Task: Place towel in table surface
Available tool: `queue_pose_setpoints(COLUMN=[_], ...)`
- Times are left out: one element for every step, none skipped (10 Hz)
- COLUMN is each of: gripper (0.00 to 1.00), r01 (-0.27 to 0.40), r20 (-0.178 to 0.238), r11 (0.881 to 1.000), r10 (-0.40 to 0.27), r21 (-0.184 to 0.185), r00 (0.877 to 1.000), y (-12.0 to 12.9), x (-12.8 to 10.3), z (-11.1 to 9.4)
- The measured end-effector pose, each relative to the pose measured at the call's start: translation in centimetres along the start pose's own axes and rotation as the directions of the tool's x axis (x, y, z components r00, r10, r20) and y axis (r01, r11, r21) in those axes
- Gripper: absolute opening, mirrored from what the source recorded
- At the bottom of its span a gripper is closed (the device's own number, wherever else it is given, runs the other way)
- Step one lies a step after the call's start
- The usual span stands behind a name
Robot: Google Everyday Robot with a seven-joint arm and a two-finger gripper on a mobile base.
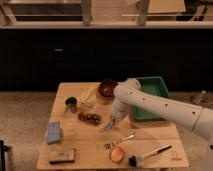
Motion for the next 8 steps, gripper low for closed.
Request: queue_pose_setpoints(gripper=[0.08,0.18,0.28,0.36,0.46,0.59,0.67,0.77], r01=[0.006,0.026,0.047,0.063,0.084,0.115,0.135,0.162], r20=[0.002,0.010,0.019,0.026,0.035,0.046,0.049,0.053], r11=[1.000,1.000,0.999,0.998,0.996,0.993,0.990,0.986], r10=[-0.006,-0.026,-0.047,-0.062,-0.083,-0.113,-0.133,-0.159], r21=[-0.001,-0.012,-0.016,-0.022,-0.028,-0.034,-0.036,-0.039], r00=[1.000,1.000,0.999,0.998,0.996,0.993,0.990,0.986], y=[0.0,-0.2,-0.5,-0.4,-0.4,-0.3,-0.4,-0.6], x=[0.0,-0.1,-0.2,-0.2,-0.3,-0.4,-0.4,-0.6], z=[0.1,0.6,1.1,1.3,1.6,1.9,1.9,2.0])
